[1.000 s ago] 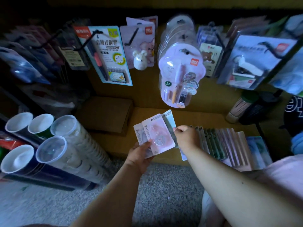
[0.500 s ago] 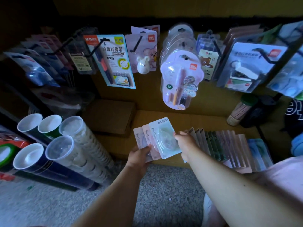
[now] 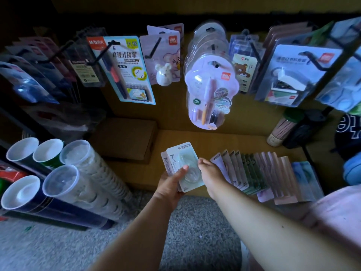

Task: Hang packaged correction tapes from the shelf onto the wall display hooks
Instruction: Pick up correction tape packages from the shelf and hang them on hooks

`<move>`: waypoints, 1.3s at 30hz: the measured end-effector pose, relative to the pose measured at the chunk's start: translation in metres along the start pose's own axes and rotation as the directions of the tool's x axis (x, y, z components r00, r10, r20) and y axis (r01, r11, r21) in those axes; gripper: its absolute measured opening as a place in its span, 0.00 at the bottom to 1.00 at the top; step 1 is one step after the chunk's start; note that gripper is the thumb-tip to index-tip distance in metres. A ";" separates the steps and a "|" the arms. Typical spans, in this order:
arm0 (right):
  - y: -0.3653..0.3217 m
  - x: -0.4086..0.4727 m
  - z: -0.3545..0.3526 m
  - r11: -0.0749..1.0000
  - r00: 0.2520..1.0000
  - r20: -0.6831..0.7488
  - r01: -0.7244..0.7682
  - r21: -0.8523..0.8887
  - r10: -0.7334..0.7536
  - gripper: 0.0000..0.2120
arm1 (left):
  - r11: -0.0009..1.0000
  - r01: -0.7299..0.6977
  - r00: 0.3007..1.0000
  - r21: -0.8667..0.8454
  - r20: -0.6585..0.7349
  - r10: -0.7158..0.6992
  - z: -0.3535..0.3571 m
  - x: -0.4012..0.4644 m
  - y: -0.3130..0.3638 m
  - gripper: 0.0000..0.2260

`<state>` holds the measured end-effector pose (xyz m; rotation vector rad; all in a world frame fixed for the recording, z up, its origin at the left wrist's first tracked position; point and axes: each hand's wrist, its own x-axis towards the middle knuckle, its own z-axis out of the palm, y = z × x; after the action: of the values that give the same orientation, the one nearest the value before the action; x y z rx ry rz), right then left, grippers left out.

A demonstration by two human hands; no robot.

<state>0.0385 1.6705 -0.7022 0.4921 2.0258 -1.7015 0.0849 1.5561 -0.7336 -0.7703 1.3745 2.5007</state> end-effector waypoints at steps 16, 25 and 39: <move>0.049 0.066 -0.055 0.619 0.862 -0.447 -0.220 -0.754 -0.237 0.20 | 0.988 0.113 0.986 -0.105 -0.111 -0.125 -0.030 0.021 -0.022 0.24; 0.065 0.074 -0.056 0.460 0.846 -0.448 -0.287 -0.840 -0.289 0.21 | 0.978 0.165 0.978 -0.127 -0.108 -0.179 -0.029 0.035 -0.031 0.32; 0.058 0.074 -0.043 0.655 0.842 -0.484 -0.229 -0.720 -0.238 0.31 | 0.976 0.170 0.966 -0.135 -0.174 -0.193 -0.042 0.039 -0.037 0.30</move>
<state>0.0036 1.7218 -0.7848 0.7045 2.8894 -0.5412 0.0809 1.5385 -0.7996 -1.1261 1.1550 2.4341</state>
